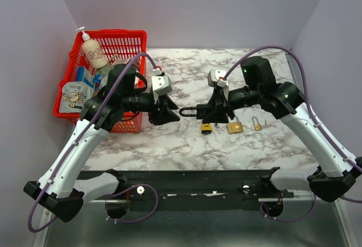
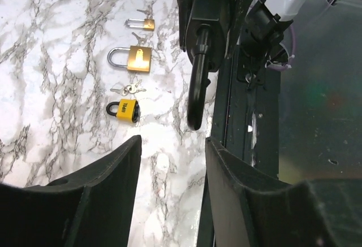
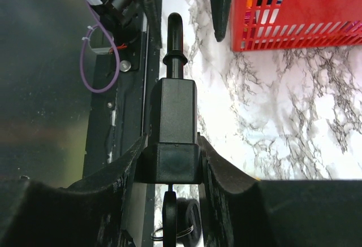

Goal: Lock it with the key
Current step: Lock the lock.

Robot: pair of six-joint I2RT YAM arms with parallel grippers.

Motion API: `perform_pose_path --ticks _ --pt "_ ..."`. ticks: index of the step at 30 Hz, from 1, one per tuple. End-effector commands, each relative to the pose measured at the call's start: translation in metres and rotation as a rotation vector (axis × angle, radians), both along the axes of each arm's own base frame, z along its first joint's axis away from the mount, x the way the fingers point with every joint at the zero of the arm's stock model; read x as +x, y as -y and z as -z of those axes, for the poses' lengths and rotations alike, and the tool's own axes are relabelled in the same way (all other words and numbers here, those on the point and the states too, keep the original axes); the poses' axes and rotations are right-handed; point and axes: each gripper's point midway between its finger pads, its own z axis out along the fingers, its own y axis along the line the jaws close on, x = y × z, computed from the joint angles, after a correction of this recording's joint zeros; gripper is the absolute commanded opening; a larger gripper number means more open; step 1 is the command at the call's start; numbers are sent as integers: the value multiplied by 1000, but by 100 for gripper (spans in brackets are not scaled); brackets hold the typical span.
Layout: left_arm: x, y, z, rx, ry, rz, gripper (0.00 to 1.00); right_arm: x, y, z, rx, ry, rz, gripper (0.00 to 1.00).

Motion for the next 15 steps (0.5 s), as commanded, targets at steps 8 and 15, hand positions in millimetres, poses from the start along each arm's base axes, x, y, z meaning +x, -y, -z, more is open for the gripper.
perform_pose_path --ticks 8,15 --pt "1 15 -19 -77 15 48 42 -17 2 -20 74 62 -91 1" --pt "-14 19 -4 -45 -37 113 45 -16 2 -19 74 68 -80 1"
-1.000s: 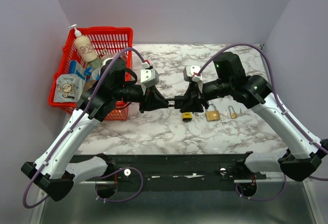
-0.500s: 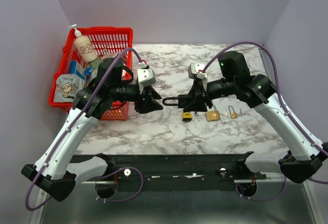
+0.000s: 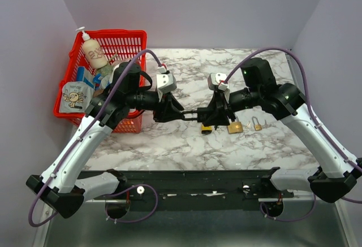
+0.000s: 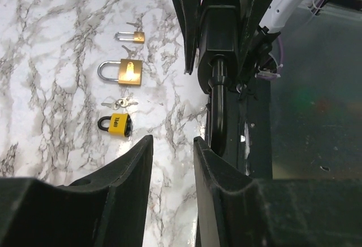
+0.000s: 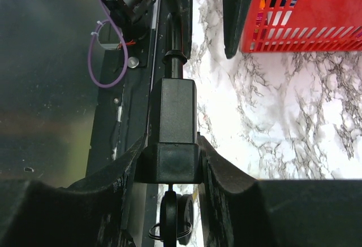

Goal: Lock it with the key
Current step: Lock the lock.

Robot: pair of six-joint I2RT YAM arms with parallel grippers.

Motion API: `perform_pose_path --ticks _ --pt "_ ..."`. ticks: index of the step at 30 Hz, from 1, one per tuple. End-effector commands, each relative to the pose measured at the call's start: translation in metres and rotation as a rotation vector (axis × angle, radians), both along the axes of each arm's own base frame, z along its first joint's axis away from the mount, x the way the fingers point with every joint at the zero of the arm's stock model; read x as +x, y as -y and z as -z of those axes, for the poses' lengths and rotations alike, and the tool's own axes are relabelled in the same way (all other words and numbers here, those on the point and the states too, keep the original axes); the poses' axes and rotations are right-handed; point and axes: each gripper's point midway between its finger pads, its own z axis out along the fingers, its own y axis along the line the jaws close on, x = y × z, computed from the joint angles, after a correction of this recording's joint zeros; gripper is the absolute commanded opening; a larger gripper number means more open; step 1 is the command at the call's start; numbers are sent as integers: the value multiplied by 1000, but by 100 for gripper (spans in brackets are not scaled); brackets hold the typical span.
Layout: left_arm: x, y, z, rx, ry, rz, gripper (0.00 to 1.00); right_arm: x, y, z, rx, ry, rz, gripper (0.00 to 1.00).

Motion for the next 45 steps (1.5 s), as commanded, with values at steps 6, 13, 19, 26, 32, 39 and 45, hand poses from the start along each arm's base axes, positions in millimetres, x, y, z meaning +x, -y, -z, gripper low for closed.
perform_pose_path --ticks 6,13,19,26,32,39,45 --pt "-23 -10 30 96 3 116 49 -8 1 -19 68 66 -31 1" --pt "-24 -4 12 34 19 118 50 -7 0 -13 57 63 -38 1" --pt "-25 5 3 31 57 104 43 -1 -1 -10 44 53 -18 1" --pt "-28 9 -2 16 35 107 37 0 -1 0 17 57 -13 1" --pt "-28 10 -1 17 21 110 27 2 0 1 14 70 -3 1" --pt "-30 9 4 31 -5 115 17 3 1 3 8 79 10 1" --pt "-29 16 2 3 -39 118 0 5 -1 0 31 103 10 1"
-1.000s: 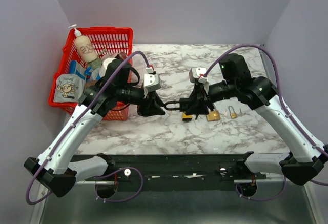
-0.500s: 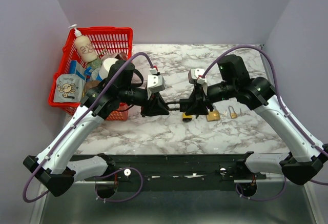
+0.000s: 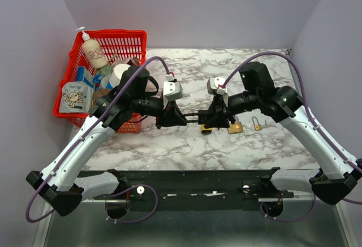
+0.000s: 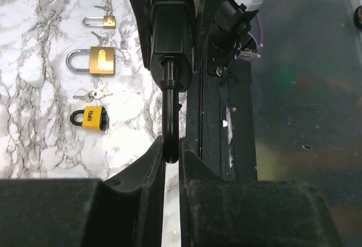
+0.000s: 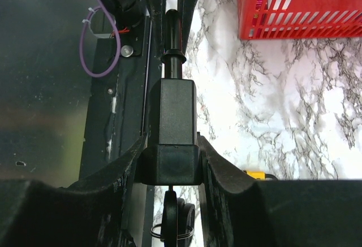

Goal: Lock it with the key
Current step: Lock the lock.

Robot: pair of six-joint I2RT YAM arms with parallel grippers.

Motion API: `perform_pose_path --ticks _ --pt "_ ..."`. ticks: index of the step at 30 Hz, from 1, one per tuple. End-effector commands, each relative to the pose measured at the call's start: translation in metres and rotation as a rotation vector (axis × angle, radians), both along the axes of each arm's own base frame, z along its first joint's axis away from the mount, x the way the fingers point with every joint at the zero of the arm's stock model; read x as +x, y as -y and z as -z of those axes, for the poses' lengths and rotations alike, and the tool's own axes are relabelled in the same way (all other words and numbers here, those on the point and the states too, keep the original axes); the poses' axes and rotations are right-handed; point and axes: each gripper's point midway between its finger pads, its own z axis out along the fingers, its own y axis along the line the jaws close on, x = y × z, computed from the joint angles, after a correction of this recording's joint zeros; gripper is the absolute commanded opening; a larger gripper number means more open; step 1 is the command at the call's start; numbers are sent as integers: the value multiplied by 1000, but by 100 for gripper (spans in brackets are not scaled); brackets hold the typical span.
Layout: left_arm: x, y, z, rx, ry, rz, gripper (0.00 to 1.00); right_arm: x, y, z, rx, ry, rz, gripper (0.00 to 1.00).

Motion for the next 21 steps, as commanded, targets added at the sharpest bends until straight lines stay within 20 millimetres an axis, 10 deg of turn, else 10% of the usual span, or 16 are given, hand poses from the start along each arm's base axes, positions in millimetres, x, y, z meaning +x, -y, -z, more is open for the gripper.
perform_pose_path --ticks 1,21 --pt "-4 10 -14 -61 -39 12 0 4 -6 -18 70 89 -7 1" --pt "-8 36 -21 -159 -138 32 0 -32 -29 -18 105 -1 -160 1"
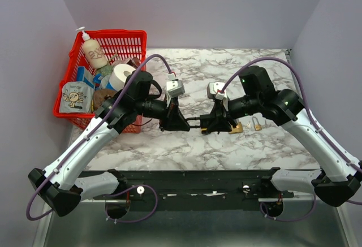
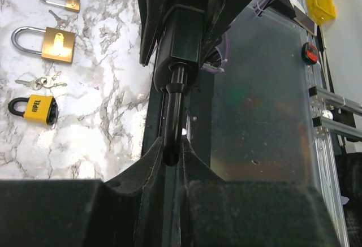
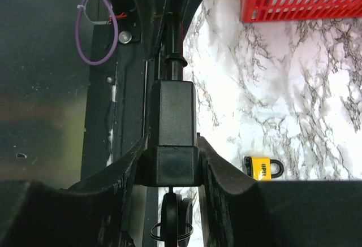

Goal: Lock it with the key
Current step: Lock the lock.

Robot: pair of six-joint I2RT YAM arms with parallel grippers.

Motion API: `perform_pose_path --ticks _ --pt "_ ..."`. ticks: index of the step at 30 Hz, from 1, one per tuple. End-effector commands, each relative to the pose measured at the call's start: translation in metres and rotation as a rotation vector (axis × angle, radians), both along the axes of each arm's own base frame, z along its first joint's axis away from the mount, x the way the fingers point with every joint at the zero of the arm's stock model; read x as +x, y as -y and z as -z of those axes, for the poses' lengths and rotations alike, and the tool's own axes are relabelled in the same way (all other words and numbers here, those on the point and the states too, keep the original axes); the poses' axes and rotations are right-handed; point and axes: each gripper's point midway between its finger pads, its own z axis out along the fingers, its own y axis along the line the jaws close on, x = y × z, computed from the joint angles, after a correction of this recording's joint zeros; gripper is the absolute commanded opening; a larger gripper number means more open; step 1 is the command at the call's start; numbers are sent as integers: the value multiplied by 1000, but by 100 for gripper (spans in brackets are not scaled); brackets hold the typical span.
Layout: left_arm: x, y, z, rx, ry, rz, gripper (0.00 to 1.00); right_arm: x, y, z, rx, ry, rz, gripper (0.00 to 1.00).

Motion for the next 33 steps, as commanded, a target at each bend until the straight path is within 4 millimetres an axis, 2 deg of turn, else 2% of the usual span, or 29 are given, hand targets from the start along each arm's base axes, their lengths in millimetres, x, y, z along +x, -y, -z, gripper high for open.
perform_pose_path --ticks 1,10,17,21,22,26,28,33 --pt "5 24 -33 -146 146 41 0 -21 -34 -29 157 -23 -170 1" --pt "7 22 -28 -142 195 23 0 -33 -36 -38 176 -102 -220 1" --pt "7 21 -28 -146 203 12 0 -30 -38 -35 171 -111 -205 1" --pt "4 30 -39 -205 170 21 0 -19 -44 -38 200 -62 -169 1" --pt "4 33 -35 -203 133 19 0 -18 -45 -39 205 -66 -169 1" --pt "4 49 -37 -244 94 25 0 -26 -57 -39 218 -65 -209 1" --pt "4 59 -45 -287 101 40 0 -31 -62 -39 226 -83 -222 1" --pt "5 66 -55 -335 87 39 0 -36 -65 -26 218 -121 -243 1"
